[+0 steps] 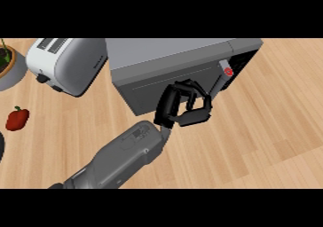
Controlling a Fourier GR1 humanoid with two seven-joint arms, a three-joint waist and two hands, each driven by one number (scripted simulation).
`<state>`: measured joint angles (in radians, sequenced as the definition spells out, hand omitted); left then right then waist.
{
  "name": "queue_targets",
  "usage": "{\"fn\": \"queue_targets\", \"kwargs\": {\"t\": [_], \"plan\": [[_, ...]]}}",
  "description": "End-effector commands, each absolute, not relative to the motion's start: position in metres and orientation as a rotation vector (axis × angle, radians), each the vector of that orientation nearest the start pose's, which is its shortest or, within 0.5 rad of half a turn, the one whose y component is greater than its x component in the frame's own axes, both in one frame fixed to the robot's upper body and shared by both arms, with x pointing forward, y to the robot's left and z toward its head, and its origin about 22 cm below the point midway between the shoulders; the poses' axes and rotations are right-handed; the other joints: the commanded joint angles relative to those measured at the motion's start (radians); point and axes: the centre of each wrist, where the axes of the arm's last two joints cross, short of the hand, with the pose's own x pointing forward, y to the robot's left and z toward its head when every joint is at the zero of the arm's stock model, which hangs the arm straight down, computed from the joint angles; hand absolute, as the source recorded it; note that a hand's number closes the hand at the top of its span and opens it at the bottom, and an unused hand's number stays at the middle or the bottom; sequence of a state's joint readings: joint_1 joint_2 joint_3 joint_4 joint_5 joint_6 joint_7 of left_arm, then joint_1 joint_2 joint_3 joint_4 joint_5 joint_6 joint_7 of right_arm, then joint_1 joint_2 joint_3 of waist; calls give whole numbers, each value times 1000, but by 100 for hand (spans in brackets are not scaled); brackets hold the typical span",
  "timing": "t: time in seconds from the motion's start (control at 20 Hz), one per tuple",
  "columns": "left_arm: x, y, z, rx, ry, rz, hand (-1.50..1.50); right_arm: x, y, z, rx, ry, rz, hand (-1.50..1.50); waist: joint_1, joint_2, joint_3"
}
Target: Pick up the milk, place it into the microwave and close the microwave
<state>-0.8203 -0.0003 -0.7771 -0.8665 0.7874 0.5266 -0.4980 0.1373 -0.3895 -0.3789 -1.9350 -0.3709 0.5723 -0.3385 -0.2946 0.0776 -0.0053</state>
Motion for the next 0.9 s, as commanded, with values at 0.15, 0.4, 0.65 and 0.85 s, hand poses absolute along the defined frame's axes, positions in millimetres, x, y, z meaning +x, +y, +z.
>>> {"fn": "queue_targets", "kwargs": {"t": [0.15,0.4,0.65,0.85], "plan": [[351,12,42,-319,-1836,-126,150,193,-384,135,122,-2197,430,-150,-12,11,1],[353,12,43,-322,-1846,-111,150,196,-394,145,94,-2196,439,-150,-25,9,1],[353,12,41,-333,-1860,-100,150,201,-401,154,88,-2208,454,-150,-19,16,3],[353,13,38,-324,-1858,-90,150,203,-408,160,57,-2202,458,-150,-26,16,3]]}}
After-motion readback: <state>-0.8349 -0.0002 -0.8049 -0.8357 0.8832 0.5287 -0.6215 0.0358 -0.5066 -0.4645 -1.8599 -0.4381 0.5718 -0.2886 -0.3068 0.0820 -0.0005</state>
